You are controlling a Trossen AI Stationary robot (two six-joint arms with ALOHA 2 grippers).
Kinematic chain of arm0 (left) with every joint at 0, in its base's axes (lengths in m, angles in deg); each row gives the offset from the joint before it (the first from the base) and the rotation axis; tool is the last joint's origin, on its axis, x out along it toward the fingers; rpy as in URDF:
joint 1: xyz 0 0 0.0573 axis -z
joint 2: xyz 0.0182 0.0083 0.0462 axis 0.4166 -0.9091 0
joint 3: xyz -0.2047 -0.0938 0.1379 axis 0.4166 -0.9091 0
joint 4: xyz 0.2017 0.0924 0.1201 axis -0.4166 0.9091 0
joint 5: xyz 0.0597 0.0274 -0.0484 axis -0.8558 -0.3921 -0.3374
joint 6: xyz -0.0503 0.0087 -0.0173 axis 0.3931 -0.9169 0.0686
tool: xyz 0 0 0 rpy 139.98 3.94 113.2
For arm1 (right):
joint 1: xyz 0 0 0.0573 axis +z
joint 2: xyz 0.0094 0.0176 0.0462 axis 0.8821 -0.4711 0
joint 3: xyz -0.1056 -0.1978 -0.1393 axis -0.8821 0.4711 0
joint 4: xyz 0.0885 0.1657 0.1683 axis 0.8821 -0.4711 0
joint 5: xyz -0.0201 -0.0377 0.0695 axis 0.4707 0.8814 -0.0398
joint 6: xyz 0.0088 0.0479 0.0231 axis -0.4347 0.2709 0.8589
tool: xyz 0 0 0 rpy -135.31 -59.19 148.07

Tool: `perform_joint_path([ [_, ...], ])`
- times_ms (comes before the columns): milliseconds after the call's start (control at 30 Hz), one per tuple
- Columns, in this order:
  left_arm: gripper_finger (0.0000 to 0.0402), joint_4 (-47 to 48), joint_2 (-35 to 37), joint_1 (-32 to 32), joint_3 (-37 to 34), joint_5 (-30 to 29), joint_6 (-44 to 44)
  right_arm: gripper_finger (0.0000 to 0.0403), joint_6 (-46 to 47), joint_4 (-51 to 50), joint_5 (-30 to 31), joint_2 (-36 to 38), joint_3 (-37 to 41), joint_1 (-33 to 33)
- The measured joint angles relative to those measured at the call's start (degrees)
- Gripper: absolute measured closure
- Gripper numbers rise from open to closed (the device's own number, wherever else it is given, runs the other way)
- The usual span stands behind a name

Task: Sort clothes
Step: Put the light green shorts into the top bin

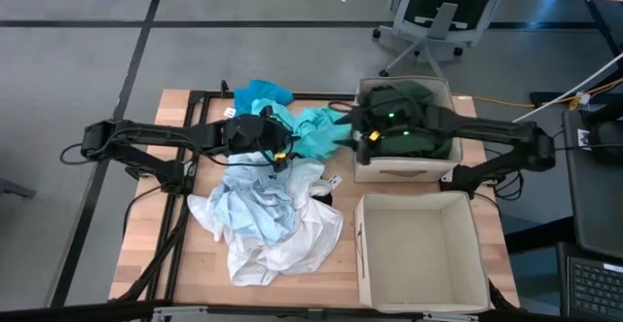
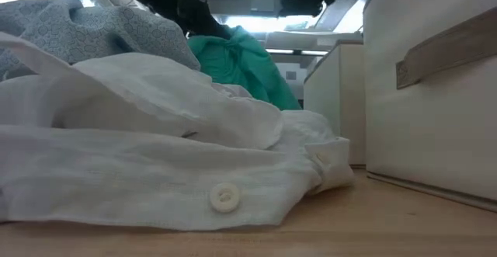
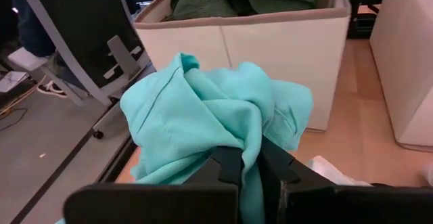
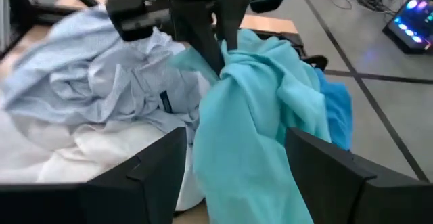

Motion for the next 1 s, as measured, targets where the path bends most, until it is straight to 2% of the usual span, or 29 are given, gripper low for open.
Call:
perform_joint_path([
  [500,0.039,-1.4,0.0,2.3,0.1,0.1,-0.4,0.015,-2.3,16.4,-0.3,-14.2,0.0,1.8],
  [767,0.0389,-5.7,-0.1,3.8,0.1,6.5,-2.0,0.015,-2.1,23.8,-0.8,-19.3,0.0,1.8],
  [1000,0.0389,-7.0,-0.1,3.8,0.1,7.5,-1.9,0.015,-2.0,30.4,-3.1,-22.6,0.0,1.8],
])
